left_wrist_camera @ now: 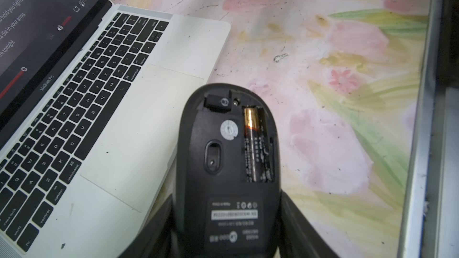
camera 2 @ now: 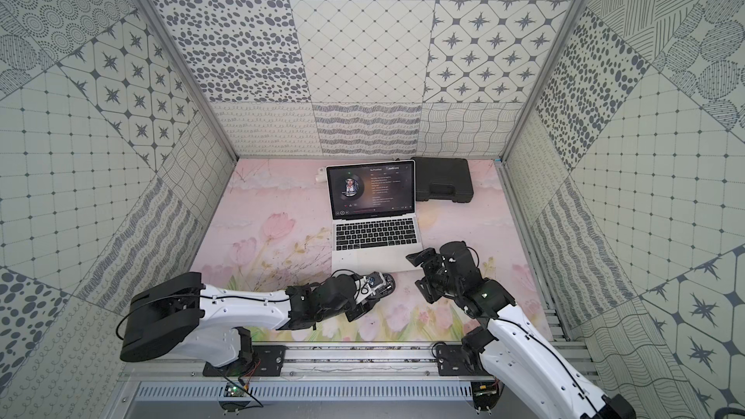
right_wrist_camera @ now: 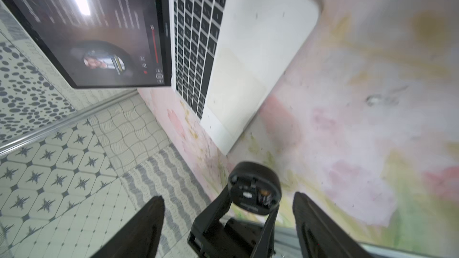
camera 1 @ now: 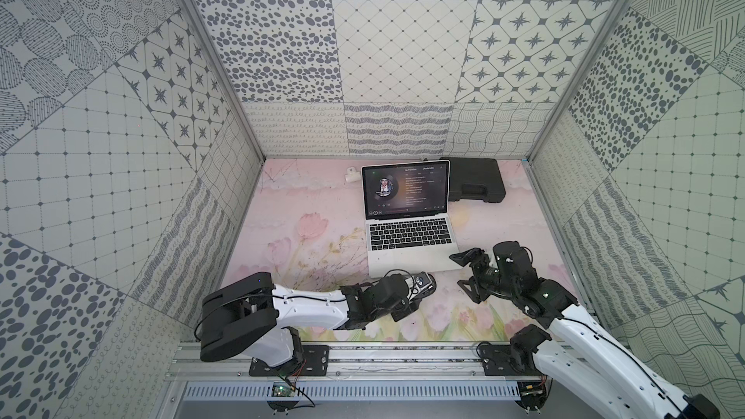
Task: Remove the wireless mouse receiver from the laptop
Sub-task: Pick up the lid from the center of the board.
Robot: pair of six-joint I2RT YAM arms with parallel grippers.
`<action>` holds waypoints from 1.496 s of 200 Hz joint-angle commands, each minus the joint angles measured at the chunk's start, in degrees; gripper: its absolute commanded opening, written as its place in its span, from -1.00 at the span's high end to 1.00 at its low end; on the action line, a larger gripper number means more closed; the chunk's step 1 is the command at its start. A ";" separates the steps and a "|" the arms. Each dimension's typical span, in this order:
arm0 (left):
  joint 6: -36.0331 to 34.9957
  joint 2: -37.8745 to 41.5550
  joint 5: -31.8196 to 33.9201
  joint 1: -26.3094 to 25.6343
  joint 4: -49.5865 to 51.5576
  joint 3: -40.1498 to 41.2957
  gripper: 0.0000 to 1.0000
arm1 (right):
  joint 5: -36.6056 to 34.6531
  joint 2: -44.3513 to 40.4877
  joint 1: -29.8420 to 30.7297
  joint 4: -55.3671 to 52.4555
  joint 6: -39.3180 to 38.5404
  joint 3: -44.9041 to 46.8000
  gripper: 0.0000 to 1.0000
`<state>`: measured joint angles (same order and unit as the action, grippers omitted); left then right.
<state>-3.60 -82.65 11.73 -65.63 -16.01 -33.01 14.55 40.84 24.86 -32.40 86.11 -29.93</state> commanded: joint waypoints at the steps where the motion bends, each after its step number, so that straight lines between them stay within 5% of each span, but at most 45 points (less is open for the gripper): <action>1: 3.63 0.66 -13.32 2.92 6.39 -2.09 1.00 | 3.11 4.99 -5.93 -5.44 -20.24 -6.32 -0.72; 34: 2.63 0.22 -22.54 4.90 10.47 -3.19 1.00 | -8.99 20.19 -7.74 -17.93 -44.41 -19.37 -0.64; 81: 3.07 0.03 -25.44 5.42 12.45 -3.34 1.00 | -25.02 35.33 -7.89 -22.82 -56.91 -26.24 -0.21; 135: 2.20 -2.29 -29.20 6.55 15.23 -4.81 1.00 | -32.30 45.89 -7.72 -23.43 -64.19 -31.51 0.18; 207: 1.84 -4.08 -29.84 6.66 15.55 -5.22 1.00 | -31.92 58.64 -7.28 -22.63 -67.56 -36.90 0.25; 299: 1.48 -5.94 -29.88 7.00 15.25 -4.95 1.00 | -30.85 64.47 -7.63 -22.50 -68.09 -38.53 0.47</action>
<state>-1.58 -88.01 -15.88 -59.66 -0.82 -37.43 -16.47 104.40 17.39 -55.02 18.48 -67.02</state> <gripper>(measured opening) 0.596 0.284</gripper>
